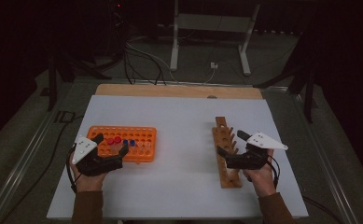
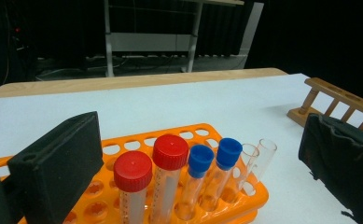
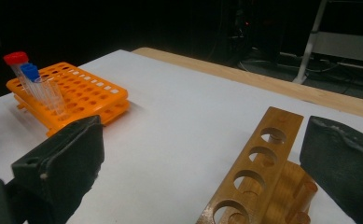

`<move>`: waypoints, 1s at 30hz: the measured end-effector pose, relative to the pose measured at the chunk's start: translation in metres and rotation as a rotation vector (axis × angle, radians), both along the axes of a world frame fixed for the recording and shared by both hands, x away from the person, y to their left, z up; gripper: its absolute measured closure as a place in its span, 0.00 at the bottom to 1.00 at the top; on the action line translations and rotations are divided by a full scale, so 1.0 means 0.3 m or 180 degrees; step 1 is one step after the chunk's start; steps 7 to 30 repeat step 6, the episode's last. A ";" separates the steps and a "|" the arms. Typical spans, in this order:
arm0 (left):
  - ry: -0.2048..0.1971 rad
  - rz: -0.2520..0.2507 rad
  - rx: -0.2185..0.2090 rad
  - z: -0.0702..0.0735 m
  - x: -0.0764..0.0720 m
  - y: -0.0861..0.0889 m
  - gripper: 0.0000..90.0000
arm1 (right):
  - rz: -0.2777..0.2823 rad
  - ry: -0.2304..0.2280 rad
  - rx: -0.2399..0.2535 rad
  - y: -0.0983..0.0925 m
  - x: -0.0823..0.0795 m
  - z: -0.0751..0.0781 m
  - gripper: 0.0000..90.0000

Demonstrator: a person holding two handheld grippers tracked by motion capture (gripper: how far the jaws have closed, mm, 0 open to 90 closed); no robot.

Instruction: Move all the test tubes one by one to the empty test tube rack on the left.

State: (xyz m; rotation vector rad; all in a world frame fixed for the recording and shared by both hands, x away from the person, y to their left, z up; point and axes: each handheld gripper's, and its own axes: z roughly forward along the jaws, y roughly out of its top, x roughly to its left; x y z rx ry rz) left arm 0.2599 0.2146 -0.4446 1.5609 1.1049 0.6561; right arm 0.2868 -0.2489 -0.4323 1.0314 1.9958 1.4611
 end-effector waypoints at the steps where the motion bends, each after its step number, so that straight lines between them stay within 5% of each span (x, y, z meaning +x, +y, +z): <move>1: 0.0003 0.0007 0.0005 0.000 0.000 -0.001 0.01 | -0.0007 0.0003 0.0003 -0.002 0.001 -0.001 0.00; 30: 0.0006 0.0006 0.0020 -0.002 -0.001 -0.010 0.01 | -0.0034 0.0037 0.0008 -0.012 0.005 -0.006 0.00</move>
